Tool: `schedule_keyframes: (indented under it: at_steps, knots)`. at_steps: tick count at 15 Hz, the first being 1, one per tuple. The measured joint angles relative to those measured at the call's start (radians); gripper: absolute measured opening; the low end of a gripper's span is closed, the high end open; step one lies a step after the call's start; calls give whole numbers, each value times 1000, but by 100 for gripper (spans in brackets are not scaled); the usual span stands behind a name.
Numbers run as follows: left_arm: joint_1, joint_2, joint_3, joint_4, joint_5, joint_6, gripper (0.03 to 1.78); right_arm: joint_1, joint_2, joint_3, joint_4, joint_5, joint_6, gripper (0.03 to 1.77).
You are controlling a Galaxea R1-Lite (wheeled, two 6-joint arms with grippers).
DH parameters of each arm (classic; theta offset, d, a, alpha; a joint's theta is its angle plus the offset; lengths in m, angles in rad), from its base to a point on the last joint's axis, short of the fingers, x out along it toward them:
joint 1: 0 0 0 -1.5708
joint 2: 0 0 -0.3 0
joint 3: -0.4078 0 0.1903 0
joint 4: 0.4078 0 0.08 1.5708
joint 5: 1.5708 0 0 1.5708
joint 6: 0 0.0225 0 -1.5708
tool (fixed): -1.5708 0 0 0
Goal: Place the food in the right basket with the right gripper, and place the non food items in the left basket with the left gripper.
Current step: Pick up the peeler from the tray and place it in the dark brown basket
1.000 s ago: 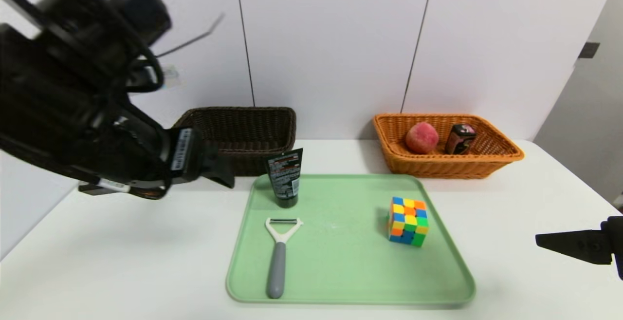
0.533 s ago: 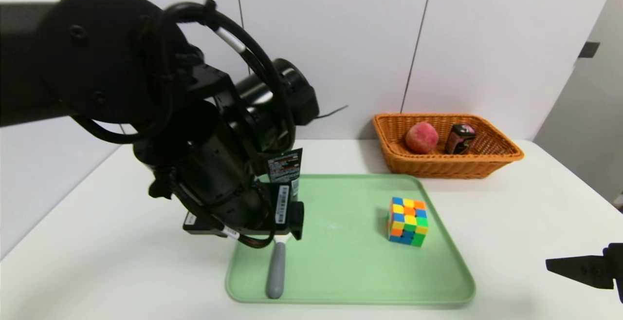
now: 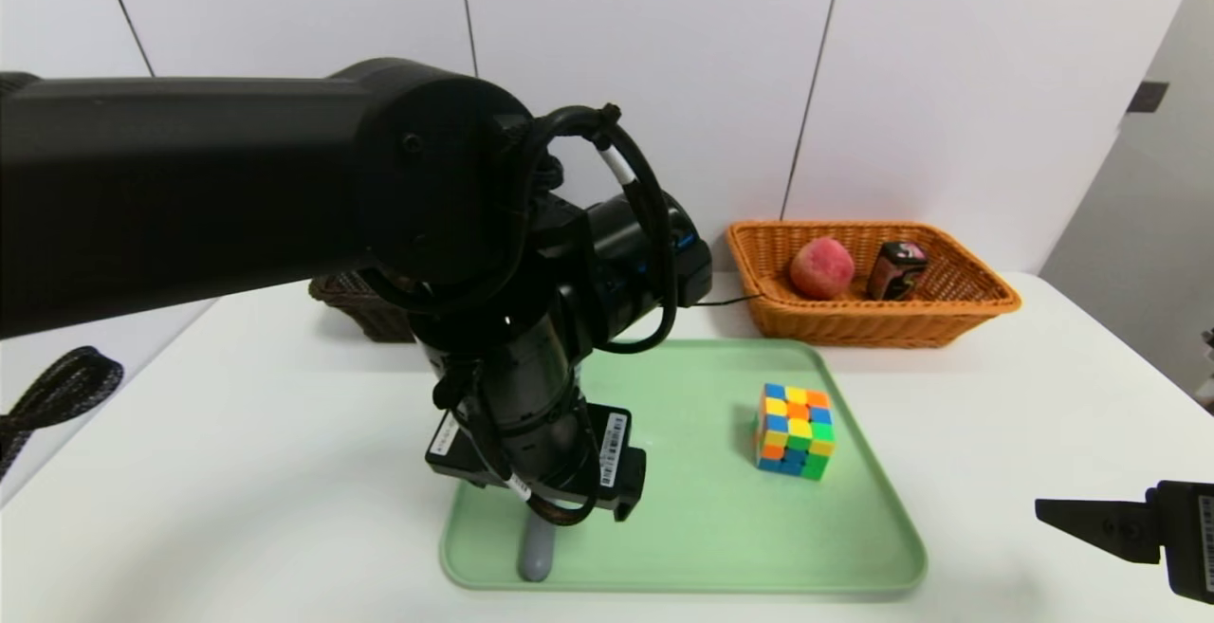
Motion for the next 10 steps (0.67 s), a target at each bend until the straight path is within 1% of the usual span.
schedule_keyframes:
  at_steps: [3, 4, 7, 10]
  knots:
    - [15, 60, -58, 51, -38, -9, 169, 1, 2, 7, 0, 3, 2, 170]
    - [21, 78, -64, 52, -45, -22, 169, 1, 3, 15, 0, 8, 3, 170]
    - [49, 114, -70, 54, -91, -39, 169, 0, 3, 28, -3, 20, 5, 170]
    - [68, 140, -71, 54, -101, -39, 169, 0, 4, 35, -49, 21, 4, 170]
